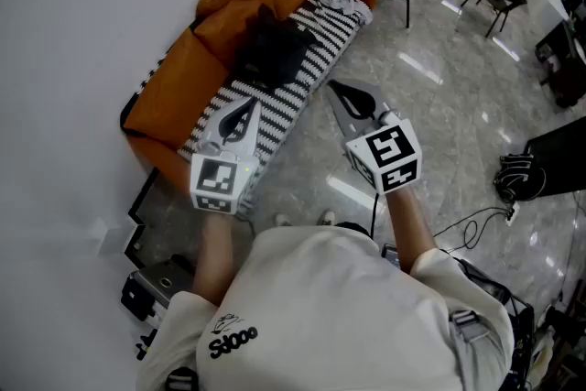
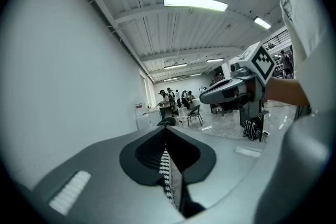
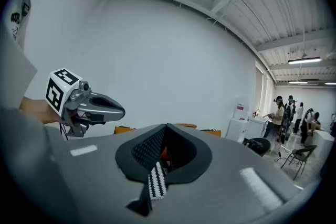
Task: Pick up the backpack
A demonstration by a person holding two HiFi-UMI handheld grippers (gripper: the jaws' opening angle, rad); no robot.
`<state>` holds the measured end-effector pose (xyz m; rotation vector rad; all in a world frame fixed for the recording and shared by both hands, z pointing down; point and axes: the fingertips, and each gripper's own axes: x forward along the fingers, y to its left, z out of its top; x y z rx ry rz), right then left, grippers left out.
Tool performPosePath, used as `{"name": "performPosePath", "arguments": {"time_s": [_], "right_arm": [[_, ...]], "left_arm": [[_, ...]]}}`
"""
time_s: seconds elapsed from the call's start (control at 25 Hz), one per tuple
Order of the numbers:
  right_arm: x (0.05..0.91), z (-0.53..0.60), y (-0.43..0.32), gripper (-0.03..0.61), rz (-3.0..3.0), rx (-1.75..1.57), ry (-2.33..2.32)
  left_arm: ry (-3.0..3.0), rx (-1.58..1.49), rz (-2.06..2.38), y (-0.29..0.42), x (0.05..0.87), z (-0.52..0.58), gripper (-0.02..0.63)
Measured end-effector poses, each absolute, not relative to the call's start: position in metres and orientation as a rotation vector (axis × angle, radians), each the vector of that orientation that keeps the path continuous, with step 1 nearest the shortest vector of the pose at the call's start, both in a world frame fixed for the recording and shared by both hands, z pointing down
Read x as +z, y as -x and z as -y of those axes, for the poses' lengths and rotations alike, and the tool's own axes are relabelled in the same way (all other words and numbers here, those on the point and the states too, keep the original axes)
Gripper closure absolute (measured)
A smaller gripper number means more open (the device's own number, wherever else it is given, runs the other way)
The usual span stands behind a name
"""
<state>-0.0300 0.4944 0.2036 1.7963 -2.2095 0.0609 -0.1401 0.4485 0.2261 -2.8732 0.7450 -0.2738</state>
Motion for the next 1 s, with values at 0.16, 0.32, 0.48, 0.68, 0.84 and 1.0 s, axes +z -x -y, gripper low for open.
{"name": "performPosePath", "arguments": {"time_s": [0.16, 0.32, 0.48, 0.68, 0.84, 1.0], "right_arm": [[0.202, -0.495, 0.022, 0.575, 2.211, 0.034, -1.833], [0.211, -0.498, 0.013, 0.575, 2.207, 0.024, -1.829], [0.212, -0.498, 0.005, 0.577, 2.259, 0.063, -1.814], [0.213, -0.508, -0.013, 0.577, 2.312, 0.046, -1.782], [0.225, -0.510, -0.030, 0.577, 2.369, 0.110, -1.761], [0.238, -0.506, -0.039, 0.575, 2.399, 0.179, -1.746]], "left_arm": [[2.869, -0.287, -0.728, 0.133, 0.229, -0.453, 0.603], [2.868, -0.309, -0.733, 0.125, 0.235, -0.458, 0.603], [2.881, -0.261, -0.729, 0.111, 0.230, -0.465, 0.611], [2.887, -0.248, -0.812, 0.095, 0.234, -0.471, 0.610], [2.895, -0.262, -0.890, 0.085, 0.241, -0.479, 0.606], [2.919, -0.333, -0.889, 0.079, 0.258, -0.483, 0.604]]}}
